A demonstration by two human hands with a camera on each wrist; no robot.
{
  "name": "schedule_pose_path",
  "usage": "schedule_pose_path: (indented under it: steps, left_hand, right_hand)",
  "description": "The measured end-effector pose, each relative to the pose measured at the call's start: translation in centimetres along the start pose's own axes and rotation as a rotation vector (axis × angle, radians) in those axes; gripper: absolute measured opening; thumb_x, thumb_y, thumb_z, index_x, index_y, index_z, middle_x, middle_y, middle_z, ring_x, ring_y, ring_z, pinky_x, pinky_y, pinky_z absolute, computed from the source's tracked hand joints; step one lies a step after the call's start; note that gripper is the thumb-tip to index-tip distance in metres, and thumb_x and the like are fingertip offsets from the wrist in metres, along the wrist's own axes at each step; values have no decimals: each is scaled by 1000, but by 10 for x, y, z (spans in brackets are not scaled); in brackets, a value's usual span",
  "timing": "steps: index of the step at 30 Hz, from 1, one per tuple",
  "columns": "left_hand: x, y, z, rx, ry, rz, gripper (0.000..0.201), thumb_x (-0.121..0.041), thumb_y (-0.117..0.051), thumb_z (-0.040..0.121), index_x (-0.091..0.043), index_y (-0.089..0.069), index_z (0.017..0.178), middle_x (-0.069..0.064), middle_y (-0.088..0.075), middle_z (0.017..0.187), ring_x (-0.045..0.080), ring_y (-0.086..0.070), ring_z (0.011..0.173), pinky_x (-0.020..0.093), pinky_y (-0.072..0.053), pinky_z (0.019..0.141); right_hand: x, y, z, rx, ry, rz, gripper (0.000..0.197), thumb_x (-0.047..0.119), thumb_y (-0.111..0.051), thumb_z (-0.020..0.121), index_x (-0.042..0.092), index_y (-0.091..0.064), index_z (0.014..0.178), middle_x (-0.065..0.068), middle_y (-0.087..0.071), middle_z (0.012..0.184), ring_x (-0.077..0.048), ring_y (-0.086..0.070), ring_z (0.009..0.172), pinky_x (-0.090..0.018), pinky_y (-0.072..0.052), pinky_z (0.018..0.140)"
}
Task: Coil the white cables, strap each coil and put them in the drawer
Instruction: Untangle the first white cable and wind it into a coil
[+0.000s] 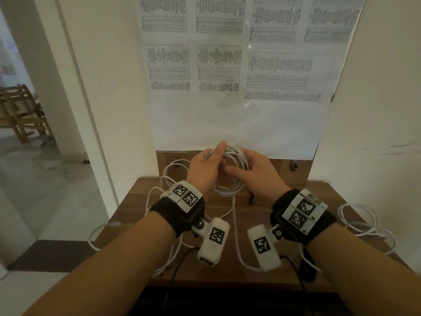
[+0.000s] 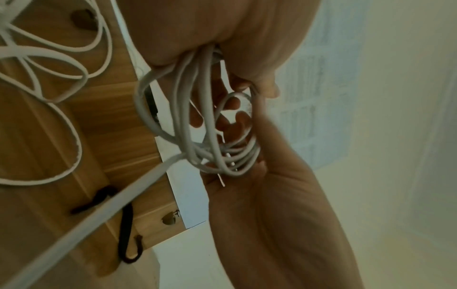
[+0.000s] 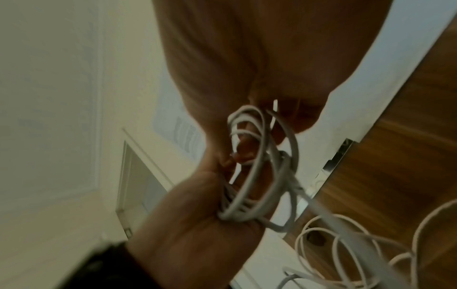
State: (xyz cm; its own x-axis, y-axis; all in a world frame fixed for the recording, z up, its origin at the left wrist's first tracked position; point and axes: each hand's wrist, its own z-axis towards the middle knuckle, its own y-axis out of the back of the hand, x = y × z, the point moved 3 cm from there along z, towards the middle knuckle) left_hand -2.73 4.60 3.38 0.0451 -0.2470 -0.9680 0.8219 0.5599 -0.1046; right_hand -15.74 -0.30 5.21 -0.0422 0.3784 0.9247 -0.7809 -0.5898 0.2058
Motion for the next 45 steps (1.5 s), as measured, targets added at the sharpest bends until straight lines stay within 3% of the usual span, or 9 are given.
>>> schedule_pose_path:
  steps: [4, 7, 14, 19, 23, 28, 35, 40, 45]
  left_hand:
    - [-3, -6, -5, 86, -61, 74, 45, -49, -69, 88, -6, -69, 76, 8, -66, 63, 24, -65, 60, 40, -56, 65]
    - [-10, -12, -15, 241, -32, -51, 16, -14, -66, 95, 2, -71, 98, 9, -67, 70, 11, -59, 50, 24, -49, 52]
    - [3, -15, -26, 364, 257, -352, 32, -23, -53, 100, -14, -63, 71, 1, -56, 63, 15, -59, 60, 30, -51, 65]
    - [-11, -19, -30, 233, 301, -490, 42, -40, -51, 101, -15, -51, 67, -2, -49, 53, 13, -52, 46, 25, -50, 53]
    - [-12, -28, -27, 179, 330, -595, 47, -38, -55, 99, -14, -62, 59, -3, -58, 54, 14, -64, 53, 30, -55, 65]
    - [-15, -34, -27, 280, 391, -677, 39, -43, -41, 104, -19, -42, 74, -10, -29, 39, 3, -30, 30, 18, -36, 43]
    - [-22, -37, -33, 439, 329, -813, 23, -33, -47, 93, -16, -45, 78, -7, -31, 47, 4, -27, 31, 19, -20, 41]
    - [-17, -33, -24, 289, 287, -639, 39, -38, -36, 107, -18, -43, 74, -7, -23, 44, 6, -18, 31, 22, -11, 43]
    - [-15, -9, -4, 40, 154, -362, 48, -32, -42, 107, -21, -43, 60, -7, -31, 44, 9, -25, 32, 17, -26, 35]
  right_hand:
    - [-6, 6, 3, -99, -95, 185, 13, 12, -61, 98, 5, -64, 108, -8, -65, 75, -15, -64, 60, -31, -56, 65]
    - [-16, 9, 9, -154, -203, 444, 11, 9, -60, 98, 7, -62, 109, -19, -58, 81, -23, -56, 62, -47, -51, 75]
    - [-22, 16, 14, -222, -269, 645, 21, 4, -64, 93, 14, -53, 108, -3, -40, 62, -13, -34, 44, -22, -32, 39]
    - [-30, 8, 13, -142, -273, 490, 23, 26, -72, 90, 13, -62, 105, 3, -50, 56, -13, -48, 48, -29, -46, 52]
    - [-36, 6, 12, -170, -233, 452, 30, 33, -74, 87, 9, -64, 103, -11, -70, 83, -24, -67, 72, -40, -58, 74]
    - [-36, 5, 13, -208, -221, 399, 29, 35, -76, 86, 10, -64, 91, -9, -61, 66, -24, -56, 59, -39, -50, 64]
    - [-29, 5, 11, -261, -126, 329, 24, 34, -67, 94, 12, -60, 87, -15, -64, 84, -27, -61, 75, -43, -54, 75]
    - [-31, 4, 12, -161, -201, 301, 58, 55, -73, 78, 2, -63, 98, -17, -64, 86, -30, -60, 77, -44, -52, 75]
    - [-25, -2, -7, 96, -311, 113, 55, 49, -55, 97, 9, -54, 133, -13, -72, 114, -23, -74, 93, -36, -62, 77]
